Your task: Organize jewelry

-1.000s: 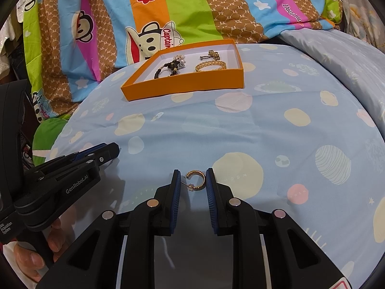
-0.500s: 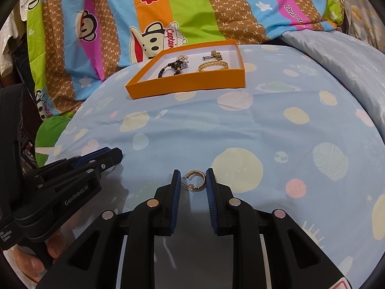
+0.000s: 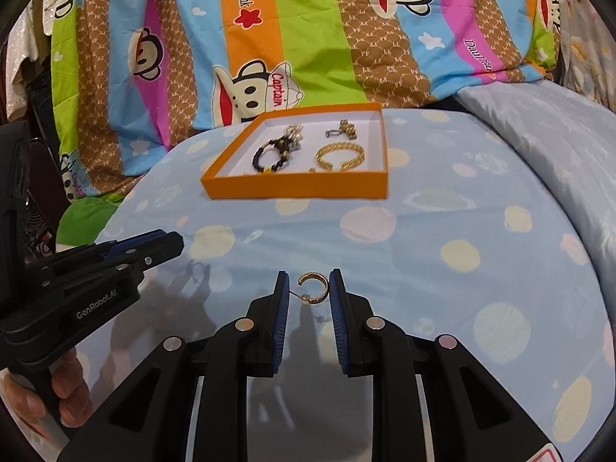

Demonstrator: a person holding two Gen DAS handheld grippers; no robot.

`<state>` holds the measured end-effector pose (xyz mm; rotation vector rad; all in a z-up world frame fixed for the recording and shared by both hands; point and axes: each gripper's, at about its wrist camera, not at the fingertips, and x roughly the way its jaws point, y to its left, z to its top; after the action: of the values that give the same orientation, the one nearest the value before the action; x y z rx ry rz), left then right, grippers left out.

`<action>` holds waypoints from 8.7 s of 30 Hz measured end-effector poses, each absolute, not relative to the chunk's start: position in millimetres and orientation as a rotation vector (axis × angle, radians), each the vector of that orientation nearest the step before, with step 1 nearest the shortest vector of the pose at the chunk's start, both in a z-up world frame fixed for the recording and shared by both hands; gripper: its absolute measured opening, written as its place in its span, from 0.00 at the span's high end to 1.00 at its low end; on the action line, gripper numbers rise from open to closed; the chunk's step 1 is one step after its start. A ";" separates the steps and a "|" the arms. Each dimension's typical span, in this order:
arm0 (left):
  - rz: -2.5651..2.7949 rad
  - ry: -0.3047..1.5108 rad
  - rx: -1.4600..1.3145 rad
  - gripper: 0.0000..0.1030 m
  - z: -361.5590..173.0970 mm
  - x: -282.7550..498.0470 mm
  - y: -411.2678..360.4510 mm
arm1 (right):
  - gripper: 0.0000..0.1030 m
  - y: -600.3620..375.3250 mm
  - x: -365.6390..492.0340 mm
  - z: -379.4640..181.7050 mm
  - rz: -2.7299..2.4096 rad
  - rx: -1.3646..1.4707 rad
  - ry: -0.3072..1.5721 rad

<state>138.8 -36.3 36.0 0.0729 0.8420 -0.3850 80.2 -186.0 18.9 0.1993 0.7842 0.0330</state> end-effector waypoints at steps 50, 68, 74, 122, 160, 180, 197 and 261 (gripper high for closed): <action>-0.312 0.782 0.026 0.84 36.8 342.3 -83.0 | 0.80 -216.3 305.0 21.4 0.024 0.230 0.751; -0.308 0.794 0.042 0.84 24.7 348.4 -90.0 | 0.80 -212.9 313.0 8.9 0.010 0.202 0.752; -0.312 0.794 0.057 0.84 22.9 347.1 -93.1 | 0.80 -212.0 313.2 8.0 0.008 0.193 0.752; -0.236 0.812 -0.003 0.68 29.0 284.5 -44.8 | 0.77 -205.2 232.7 5.0 0.005 0.222 0.804; -0.166 0.705 0.032 0.61 32.9 192.0 -50.9 | 0.77 -189.6 145.0 16.7 -0.072 0.179 0.694; -0.094 0.626 0.101 0.41 23.1 178.7 -61.9 | 0.59 -181.2 137.6 19.6 -0.104 0.128 0.647; -0.077 0.592 0.088 0.31 25.4 174.6 -57.2 | 0.49 -187.1 135.7 22.4 -0.152 0.129 0.629; -0.020 0.573 0.061 0.19 30.1 172.4 -48.2 | 0.34 -192.8 132.6 22.2 -0.200 0.127 0.612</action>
<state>172.4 -48.2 30.1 0.0606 0.5730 -0.0199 132.6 -192.8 22.2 0.1269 0.6122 -0.1995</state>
